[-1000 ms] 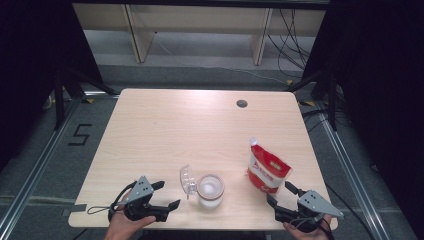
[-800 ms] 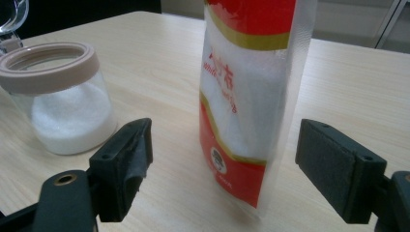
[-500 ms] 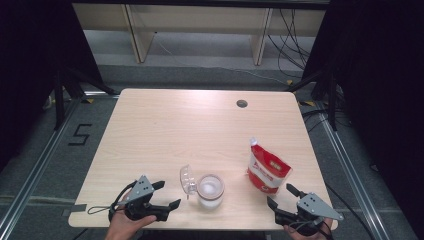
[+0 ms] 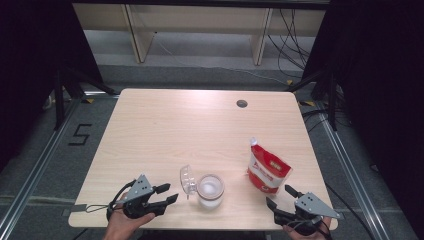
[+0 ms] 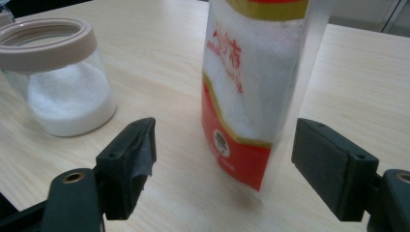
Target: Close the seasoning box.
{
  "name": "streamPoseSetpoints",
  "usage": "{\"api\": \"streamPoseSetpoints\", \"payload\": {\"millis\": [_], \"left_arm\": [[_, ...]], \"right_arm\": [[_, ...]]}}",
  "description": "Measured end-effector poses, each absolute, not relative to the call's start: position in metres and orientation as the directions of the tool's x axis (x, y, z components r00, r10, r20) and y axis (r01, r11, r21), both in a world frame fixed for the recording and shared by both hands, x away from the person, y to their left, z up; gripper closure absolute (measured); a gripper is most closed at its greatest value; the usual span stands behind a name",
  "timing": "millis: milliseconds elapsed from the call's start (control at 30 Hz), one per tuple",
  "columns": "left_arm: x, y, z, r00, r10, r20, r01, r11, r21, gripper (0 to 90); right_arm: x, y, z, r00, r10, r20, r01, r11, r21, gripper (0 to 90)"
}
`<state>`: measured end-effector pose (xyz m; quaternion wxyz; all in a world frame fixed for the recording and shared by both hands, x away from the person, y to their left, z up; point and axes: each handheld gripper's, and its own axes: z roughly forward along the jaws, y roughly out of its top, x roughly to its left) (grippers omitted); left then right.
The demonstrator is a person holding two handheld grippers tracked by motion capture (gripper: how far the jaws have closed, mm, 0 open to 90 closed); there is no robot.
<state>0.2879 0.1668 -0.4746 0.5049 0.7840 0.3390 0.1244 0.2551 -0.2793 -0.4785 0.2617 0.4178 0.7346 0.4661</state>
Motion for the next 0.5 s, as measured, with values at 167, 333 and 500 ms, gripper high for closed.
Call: {"api": "streamPoseSetpoints", "payload": {"millis": [167, 333, 500], "left_arm": [[0.286, 0.166, -0.469, 0.749, 0.651, -0.123, 0.376, -0.264, 0.888, 76.4], [0.287, 0.164, -0.463, 0.763, 0.636, -0.12, 0.355, -0.256, 0.899, 87.0], [0.288, 0.158, -0.457, 0.771, 0.625, -0.123, 0.351, -0.255, 0.901, 89.2]], "right_arm": [[0.255, -0.279, -0.478, -0.516, 0.857, 0.007, 0.367, 0.213, 0.906, 25.4], [0.255, -0.278, -0.478, -0.519, 0.855, 0.013, 0.38, 0.217, 0.899, 25.7], [0.255, -0.277, -0.48, -0.522, 0.853, 0.021, 0.387, 0.214, 0.897, 26.1]]}}
